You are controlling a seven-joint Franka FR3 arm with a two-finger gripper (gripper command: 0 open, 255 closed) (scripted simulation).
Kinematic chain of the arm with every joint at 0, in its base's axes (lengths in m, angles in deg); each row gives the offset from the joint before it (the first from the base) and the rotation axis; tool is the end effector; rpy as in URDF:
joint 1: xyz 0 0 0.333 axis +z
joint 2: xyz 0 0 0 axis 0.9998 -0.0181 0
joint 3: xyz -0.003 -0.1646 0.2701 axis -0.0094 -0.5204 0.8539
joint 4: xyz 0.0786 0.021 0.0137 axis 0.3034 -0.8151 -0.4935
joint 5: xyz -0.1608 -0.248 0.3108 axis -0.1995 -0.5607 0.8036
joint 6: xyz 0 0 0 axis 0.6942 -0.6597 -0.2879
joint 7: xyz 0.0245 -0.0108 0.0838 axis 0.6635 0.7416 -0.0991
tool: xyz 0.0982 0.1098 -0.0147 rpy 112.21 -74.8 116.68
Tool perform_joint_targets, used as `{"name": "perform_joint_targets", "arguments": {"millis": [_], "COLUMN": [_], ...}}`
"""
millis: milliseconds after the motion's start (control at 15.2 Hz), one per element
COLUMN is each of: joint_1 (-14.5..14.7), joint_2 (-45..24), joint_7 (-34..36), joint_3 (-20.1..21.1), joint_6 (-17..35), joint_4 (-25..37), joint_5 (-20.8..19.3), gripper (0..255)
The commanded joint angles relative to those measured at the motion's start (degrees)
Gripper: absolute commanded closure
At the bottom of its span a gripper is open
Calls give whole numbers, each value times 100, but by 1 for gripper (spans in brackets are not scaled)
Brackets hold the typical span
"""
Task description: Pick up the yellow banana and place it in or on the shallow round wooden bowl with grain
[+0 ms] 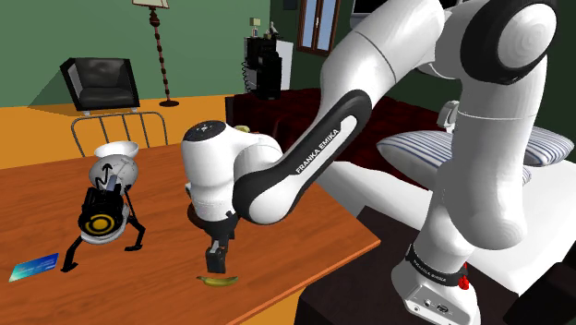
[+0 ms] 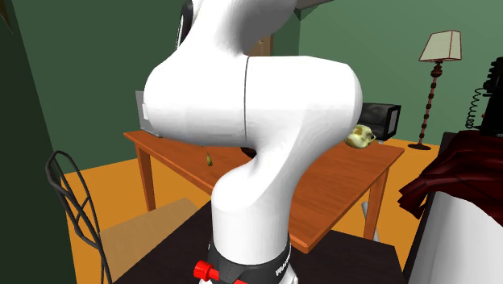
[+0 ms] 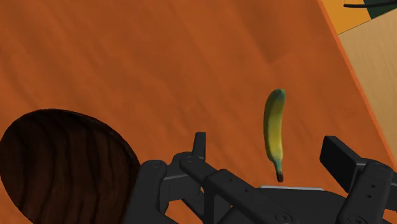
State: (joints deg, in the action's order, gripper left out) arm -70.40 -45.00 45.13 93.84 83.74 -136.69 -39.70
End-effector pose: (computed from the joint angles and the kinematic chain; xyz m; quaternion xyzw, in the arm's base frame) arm 0.4367 0.3732 0.2151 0.9518 0.3042 -0.0054 0.0377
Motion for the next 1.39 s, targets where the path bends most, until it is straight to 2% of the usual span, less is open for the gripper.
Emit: {"name": "perform_joint_targets", "arguments": {"millis": [0, 66, 594, 1122, 1188, 1320], "joint_1": [154, 233, 334, 334, 334, 334], "joint_2": [-381, -549, -989, -988, -988, -988], "joint_7": [87, 128, 331, 330, 330, 331], "joint_3": [16, 18, -162, -162, -162, -163], "joint_6": [70, 96, 552, 551, 551, 551], "joint_4": [229, 333, 281, 280, 280, 280], "joint_5": [-214, -307, -613, -612, -612, -613], "gripper": [0, 0, 0, 0, 255, 255]}}
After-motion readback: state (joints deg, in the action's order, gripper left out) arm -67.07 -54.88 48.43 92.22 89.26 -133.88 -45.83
